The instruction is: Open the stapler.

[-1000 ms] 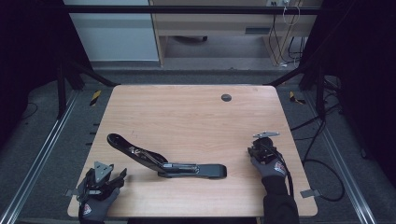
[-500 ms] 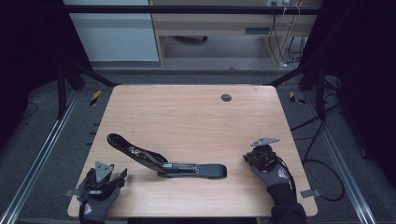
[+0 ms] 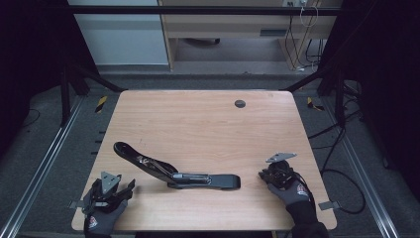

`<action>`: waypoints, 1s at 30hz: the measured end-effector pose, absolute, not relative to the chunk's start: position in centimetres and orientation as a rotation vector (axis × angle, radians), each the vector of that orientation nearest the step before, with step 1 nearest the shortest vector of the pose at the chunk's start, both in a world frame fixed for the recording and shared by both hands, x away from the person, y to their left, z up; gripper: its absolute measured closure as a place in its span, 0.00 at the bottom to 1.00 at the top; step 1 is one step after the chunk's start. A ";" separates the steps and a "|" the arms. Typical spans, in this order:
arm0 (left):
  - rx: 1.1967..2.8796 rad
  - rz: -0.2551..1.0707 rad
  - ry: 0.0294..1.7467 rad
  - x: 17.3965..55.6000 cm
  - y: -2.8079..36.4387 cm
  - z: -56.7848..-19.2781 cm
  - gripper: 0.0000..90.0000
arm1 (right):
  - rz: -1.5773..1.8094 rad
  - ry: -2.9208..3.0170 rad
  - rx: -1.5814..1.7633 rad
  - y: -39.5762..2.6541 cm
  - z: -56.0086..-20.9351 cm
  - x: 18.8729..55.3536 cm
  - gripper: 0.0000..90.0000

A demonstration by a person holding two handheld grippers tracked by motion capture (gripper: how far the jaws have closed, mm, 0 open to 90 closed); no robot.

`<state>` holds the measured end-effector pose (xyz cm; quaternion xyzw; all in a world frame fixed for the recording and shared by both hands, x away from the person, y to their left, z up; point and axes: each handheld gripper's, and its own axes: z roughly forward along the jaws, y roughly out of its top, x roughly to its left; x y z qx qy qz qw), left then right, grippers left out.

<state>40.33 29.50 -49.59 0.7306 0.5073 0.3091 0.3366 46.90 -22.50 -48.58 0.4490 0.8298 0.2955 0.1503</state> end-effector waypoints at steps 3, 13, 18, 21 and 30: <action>1.905 0.808 1.321 40.3 29.5 -49.6 0.49 | 0.852 2.391 1.305 -22.5 -48.5 46.8 0.85; 1.906 0.799 1.321 40.3 29.6 -49.6 0.49 | 0.879 2.359 1.331 -23.0 -47.1 46.6 0.80; 1.908 0.796 1.318 40.4 29.6 -49.6 0.49 | 0.875 2.346 1.371 -23.1 -46.4 46.7 0.80; 1.907 0.796 1.319 40.4 29.7 -49.6 0.49 | 0.861 2.335 1.395 -23.0 -46.2 46.8 0.79; 1.911 0.792 1.321 40.4 29.6 -49.7 0.49 | 0.826 2.341 1.422 -22.5 -45.7 47.1 0.78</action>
